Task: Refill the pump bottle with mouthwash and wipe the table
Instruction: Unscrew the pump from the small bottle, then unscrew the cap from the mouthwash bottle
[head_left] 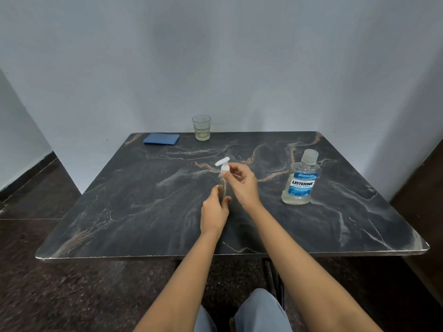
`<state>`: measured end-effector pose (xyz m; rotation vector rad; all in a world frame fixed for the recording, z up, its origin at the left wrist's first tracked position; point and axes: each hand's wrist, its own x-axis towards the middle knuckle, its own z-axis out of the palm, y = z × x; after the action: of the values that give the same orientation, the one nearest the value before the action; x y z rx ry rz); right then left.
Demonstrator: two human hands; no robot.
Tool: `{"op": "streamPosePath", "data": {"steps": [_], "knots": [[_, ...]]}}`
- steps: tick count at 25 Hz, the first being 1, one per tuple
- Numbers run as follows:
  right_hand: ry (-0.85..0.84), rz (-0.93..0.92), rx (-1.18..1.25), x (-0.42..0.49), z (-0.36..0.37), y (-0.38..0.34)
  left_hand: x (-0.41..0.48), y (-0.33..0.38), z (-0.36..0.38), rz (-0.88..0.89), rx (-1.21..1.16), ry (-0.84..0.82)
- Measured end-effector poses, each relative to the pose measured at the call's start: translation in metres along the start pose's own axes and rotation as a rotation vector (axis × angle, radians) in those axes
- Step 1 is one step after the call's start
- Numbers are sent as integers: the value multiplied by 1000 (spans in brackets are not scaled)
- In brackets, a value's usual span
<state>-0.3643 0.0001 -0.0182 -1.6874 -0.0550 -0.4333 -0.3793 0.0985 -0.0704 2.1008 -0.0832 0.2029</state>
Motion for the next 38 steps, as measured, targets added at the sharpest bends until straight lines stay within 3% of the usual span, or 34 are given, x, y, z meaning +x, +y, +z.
{"op": "streamPosePath", "data": {"steps": [4, 9, 12, 16, 20, 27, 31, 34, 36, 38], "knots": [[-36, -14, 107, 16, -12, -36, 0, 1, -1, -18, -21, -11], [240, -129, 258, 41, -36, -94, -1, -1, 0, -28, -27, -18], [309, -84, -58, 44, -45, -83, -2, 1, -2, -18, -34, -13], [56, 246, -679, 24, -41, -16, -2, 3, -2, -1, -44, -4], [77, 395, -950, 9, -39, 24, -2, 1, -1, 3, -57, -4], [111, 334, -1017, -3, -40, 11, 0, 0, 0, -17, -94, 32], [258, -46, -829, -8, -59, -47, -5, 5, -3, 41, -128, 124], [460, -274, -931, 1, -94, -94, -21, 15, -2, 192, -97, 382], [460, -200, -1150, 16, -119, -105, -35, 34, 6, 401, -84, 450], [356, 31, -1327, 29, -136, -104, -43, 63, 19, 506, -102, 288]]}}
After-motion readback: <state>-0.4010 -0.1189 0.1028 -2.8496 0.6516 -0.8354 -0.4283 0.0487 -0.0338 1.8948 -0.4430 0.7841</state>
